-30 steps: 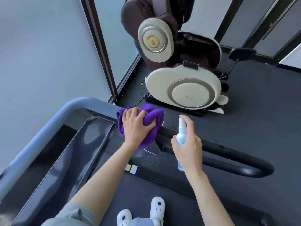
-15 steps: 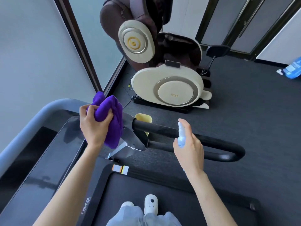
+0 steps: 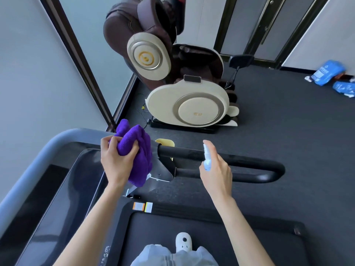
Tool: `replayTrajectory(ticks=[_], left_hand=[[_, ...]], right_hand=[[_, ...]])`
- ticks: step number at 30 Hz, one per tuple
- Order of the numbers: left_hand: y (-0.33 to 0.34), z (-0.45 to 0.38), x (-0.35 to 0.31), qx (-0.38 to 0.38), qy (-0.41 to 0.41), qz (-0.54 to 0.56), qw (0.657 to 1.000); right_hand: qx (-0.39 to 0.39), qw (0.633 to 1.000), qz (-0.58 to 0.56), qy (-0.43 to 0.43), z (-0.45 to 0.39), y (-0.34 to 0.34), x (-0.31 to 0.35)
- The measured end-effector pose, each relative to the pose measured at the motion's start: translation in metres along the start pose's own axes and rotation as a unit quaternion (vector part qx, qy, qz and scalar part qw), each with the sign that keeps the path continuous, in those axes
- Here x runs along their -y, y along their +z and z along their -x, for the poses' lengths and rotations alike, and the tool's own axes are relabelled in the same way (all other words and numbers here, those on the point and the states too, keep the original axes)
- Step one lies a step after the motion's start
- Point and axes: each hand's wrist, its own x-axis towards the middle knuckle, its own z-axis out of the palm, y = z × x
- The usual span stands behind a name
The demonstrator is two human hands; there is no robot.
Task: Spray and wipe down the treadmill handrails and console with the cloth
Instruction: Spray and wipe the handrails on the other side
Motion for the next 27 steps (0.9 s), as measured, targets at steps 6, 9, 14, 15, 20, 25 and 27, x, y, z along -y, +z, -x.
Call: replayTrajectory(ticks=[6, 9, 14, 15, 20, 25, 27], left_hand=[[0.005, 0.001, 0.0, 0.011, 0.005, 0.022, 1.0], [0.004, 0.0, 0.002, 0.008, 0.006, 0.028, 1.0], [0.002, -0.001, 0.004, 0.006, 0.0, 0.028, 1.0], [0.002, -0.001, 0.003, 0.007, 0.0, 0.029, 1.0], [0.011, 0.002, -0.004, 0.023, 0.001, 0.035, 0.999], [0.026, 0.011, -0.012, 0.057, 0.006, 0.039, 0.998], [0.031, 0.014, -0.015, 0.068, 0.009, 0.039, 0.997]], right_hand=[[0.017, 0.999, -0.025, 0.021, -0.005, 0.005, 0.003], [0.021, 0.998, -0.046, 0.031, -0.008, 0.008, 0.006], [0.025, 0.999, 0.007, 0.023, -0.008, 0.011, 0.004], [0.023, 0.999, 0.01, 0.022, -0.008, 0.009, 0.002], [-0.016, 0.999, 0.017, 0.031, 0.004, -0.004, -0.015], [-0.029, 0.996, 0.017, 0.077, 0.013, -0.019, -0.041], [-0.028, 0.995, 0.0, 0.099, 0.011, -0.023, -0.047]])
